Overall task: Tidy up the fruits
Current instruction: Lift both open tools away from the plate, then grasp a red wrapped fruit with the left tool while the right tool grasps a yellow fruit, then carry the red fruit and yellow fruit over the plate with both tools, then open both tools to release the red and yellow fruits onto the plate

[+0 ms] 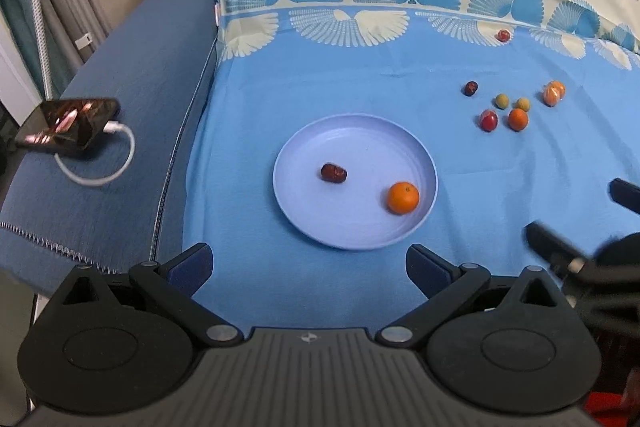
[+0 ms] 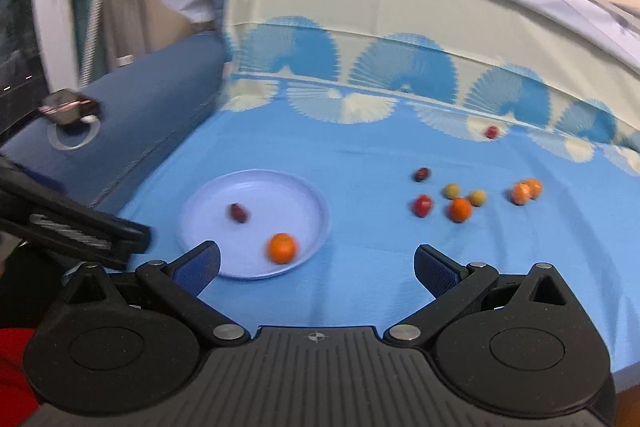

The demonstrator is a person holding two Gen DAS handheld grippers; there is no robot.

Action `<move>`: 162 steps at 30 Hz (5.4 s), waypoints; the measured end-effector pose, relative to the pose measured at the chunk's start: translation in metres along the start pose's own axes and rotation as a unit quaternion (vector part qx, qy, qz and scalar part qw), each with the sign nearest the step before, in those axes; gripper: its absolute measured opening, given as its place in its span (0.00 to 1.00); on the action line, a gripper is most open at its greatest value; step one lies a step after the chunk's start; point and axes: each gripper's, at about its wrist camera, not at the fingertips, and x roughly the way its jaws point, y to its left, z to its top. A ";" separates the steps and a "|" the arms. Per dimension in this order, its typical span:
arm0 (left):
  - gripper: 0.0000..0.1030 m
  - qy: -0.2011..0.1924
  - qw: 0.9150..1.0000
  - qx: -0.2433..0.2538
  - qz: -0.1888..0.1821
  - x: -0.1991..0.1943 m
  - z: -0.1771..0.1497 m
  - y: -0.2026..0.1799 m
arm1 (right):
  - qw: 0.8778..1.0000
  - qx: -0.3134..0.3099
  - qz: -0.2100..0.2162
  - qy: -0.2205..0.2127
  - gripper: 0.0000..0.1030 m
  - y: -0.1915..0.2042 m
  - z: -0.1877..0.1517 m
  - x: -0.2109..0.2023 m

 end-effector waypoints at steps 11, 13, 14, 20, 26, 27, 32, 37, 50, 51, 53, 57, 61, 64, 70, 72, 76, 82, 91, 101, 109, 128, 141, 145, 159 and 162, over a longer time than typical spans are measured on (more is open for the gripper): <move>1.00 -0.003 0.995 0.076 -0.063 0.072 0.075 -0.095 | 0.983 0.128 -0.133 0.002 0.99 -0.147 0.003 0.070; 1.00 -0.002 0.992 0.103 -0.077 0.100 0.093 -0.126 | 0.981 0.137 -0.137 0.001 0.99 -0.174 0.008 0.097; 1.00 0.001 0.990 0.113 -0.084 0.115 0.101 -0.142 | 0.980 0.141 -0.138 0.001 0.99 -0.186 0.010 0.111; 1.00 0.021 0.982 0.153 -0.110 0.197 0.132 -0.208 | 0.979 0.152 -0.138 0.024 0.87 -0.243 0.021 0.207; 1.00 0.034 0.978 0.161 -0.128 0.255 0.140 -0.234 | 0.986 0.154 -0.032 0.064 0.58 -0.268 0.020 0.273; 1.00 0.034 0.978 0.162 -0.130 0.260 0.140 -0.236 | 0.988 0.139 -0.021 0.063 0.58 -0.266 0.019 0.276; 1.00 0.026 0.979 0.145 -0.141 0.271 0.139 -0.235 | 0.997 0.055 -0.024 0.047 0.63 -0.244 0.016 0.287; 0.93 0.004 0.978 0.148 -0.143 0.264 0.141 -0.235 | 0.996 0.073 -0.027 0.035 0.52 -0.248 0.017 0.289; 0.28 -0.015 0.978 0.148 -0.148 0.224 0.146 -0.215 | 0.985 0.130 -0.114 0.003 0.25 -0.277 0.012 0.276; 0.28 -0.014 0.979 0.141 -0.144 0.217 0.147 -0.209 | 0.984 0.131 -0.119 0.005 0.25 -0.278 0.011 0.275; 0.28 -0.012 0.983 0.131 -0.131 0.203 0.150 -0.198 | 0.984 0.132 -0.121 0.005 0.25 -0.277 0.010 0.270; 0.28 -0.014 0.990 0.120 -0.079 0.170 0.153 -0.172 | 0.984 0.127 -0.125 -0.009 0.25 -0.261 0.020 0.245; 0.28 -0.009 0.995 0.089 -0.041 0.135 0.149 -0.136 | 0.984 0.106 -0.139 -0.041 0.25 -0.229 0.031 0.196; 0.28 -0.007 0.998 0.060 -0.024 0.110 0.140 -0.104 | 0.985 0.098 -0.129 -0.054 0.25 -0.205 0.030 0.155; 0.28 -0.014 1.000 0.013 -0.004 0.065 0.114 -0.050 | 0.993 0.081 -0.076 -0.043 0.25 -0.152 0.024 0.099; 0.28 -0.018 1.000 -0.004 0.000 0.051 0.105 -0.034 | 0.995 0.075 -0.058 -0.039 0.25 -0.134 0.023 0.088; 0.28 -0.027 0.999 -0.032 0.002 0.029 0.088 -0.006 | 0.998 0.053 -0.018 -0.036 0.25 -0.089 0.022 0.068; 0.28 -0.036 0.998 -0.060 -0.003 0.013 0.072 0.022 | 0.999 0.006 0.026 -0.041 0.25 -0.033 0.030 0.048; 0.28 -0.049 0.995 -0.083 -0.008 0.003 0.064 0.043 | 0.997 -0.039 0.050 -0.048 0.25 0.014 0.041 0.036; 0.28 -0.043 0.995 -0.087 -0.012 0.014 0.069 0.046 | 0.996 -0.054 0.060 -0.034 0.25 0.026 0.044 0.048; 0.28 -0.025 0.996 -0.080 -0.016 0.037 0.077 0.043 | 0.996 -0.054 0.067 -0.016 0.25 0.025 0.044 0.069; 0.28 0.026 0.997 -0.049 -0.047 0.134 0.100 0.018 | 0.995 -0.048 0.074 0.057 0.25 0.016 0.038 0.149; 0.96 0.033 0.997 -0.018 -0.062 0.174 0.104 0.010 | 0.991 -0.053 0.084 0.087 0.30 0.013 0.033 0.201; 1.00 -0.018 0.999 0.018 -0.039 0.146 0.097 0.012 | 0.992 -0.054 0.072 0.086 0.83 0.013 0.033 0.193; 1.00 0.064 0.997 -0.040 0.022 0.056 0.020 0.036 | 0.998 0.003 0.046 0.050 0.96 0.007 0.025 0.068; 1.00 0.043 0.998 -0.034 0.034 0.035 0.010 0.036 | 0.999 0.009 0.039 0.027 0.97 0.011 0.026 0.044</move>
